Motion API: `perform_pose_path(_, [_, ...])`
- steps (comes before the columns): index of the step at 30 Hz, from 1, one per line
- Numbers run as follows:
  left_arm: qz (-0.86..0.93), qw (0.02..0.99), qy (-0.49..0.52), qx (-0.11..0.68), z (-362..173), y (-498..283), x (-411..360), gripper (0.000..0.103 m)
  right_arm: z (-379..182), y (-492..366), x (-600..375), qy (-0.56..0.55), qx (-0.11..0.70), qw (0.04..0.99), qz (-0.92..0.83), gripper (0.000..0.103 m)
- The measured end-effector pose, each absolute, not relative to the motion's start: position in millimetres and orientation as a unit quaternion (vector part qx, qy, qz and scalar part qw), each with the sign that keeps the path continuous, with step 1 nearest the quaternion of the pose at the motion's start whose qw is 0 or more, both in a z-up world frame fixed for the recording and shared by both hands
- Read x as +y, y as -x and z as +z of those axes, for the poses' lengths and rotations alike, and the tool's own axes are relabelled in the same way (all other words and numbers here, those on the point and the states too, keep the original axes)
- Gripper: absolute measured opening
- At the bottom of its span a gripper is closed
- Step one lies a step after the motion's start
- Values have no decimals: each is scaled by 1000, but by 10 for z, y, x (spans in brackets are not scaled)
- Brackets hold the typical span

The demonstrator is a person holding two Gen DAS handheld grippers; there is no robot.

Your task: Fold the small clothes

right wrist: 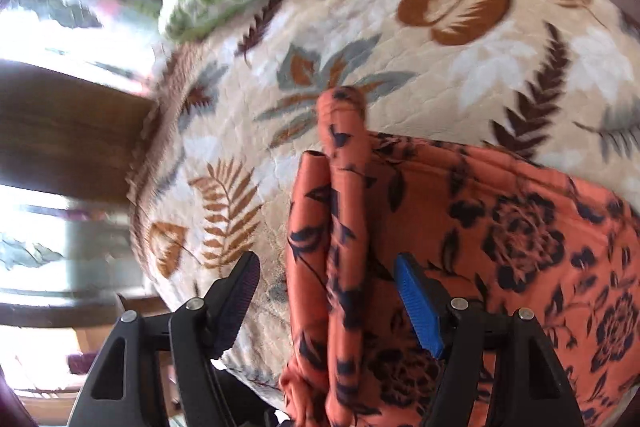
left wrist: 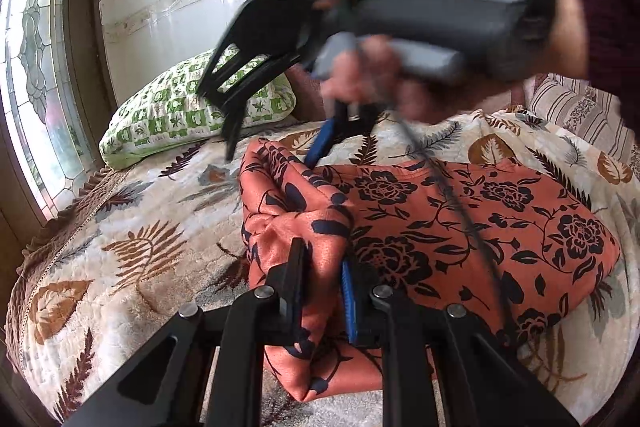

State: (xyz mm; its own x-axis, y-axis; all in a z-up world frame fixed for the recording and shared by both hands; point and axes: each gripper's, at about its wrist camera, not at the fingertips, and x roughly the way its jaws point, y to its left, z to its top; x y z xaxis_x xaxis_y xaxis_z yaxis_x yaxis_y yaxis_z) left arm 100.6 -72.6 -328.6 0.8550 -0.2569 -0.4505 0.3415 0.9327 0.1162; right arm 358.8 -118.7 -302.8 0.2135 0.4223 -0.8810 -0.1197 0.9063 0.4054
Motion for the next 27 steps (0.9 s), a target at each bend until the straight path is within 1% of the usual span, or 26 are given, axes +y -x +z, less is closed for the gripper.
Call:
perform_pose_path(4, [-160, 957, -97, 223, -3293, -1021, -745, 16, -3152, -3752, -883, -50, 627, 763, 148, 73])
perform_pose_path(6, [-162, 956, -95, 223, -3293, -1034, -746, 16, -3243, -3781, -859, -45, 630, 763, 139, 71])
perform_pose_path(7, [-163, 956, -94, 224, -3295, -1043, -743, 16, -3277, -3783, -871, -49, 629, 764, 138, 66])
perform_pose_path(8, [-163, 956, -92, 225, -3296, -1053, -736, 16, -3301, -3773, -878, -47, 627, 765, 142, 41])
perform_pose_path(9, [-165, 956, -89, 227, -3297, -1064, -727, 16, -3314, -3753, -899, -43, 618, 771, 148, 31])
perform_pose_path(10, [-168, 955, -86, 229, -3301, -1073, -726, 16, -3305, -3725, -937, -45, 608, 778, 150, 29])
perform_pose_path(11, [-172, 954, -84, 229, -3302, -1067, -733, 16, -3291, -3687, -999, -49, 597, 786, 151, 22])
perform_pose_path(12, [-175, 954, -86, 227, -3300, -1052, -754, 16, -3270, -3649, -1065, -55, 589, 793, 150, 18])
perform_pose_path(16, [-200, 951, -97, 214, -3299, -958, -903, 16, -3112, -3445, -1386, -91, 546, 818, 156, 15])
perform_pose_path(20, [-236, 947, -114, 188, -3293, -809, -1138, 16, -2939, -3143, -1927, -130, 502, 841, 153, 15])
perform_pose_path(27, [-318, 923, -131, 170, -3307, -560, -1696, 16, -2884, -2606, -2975, -191, 451, 864, 115, 15])
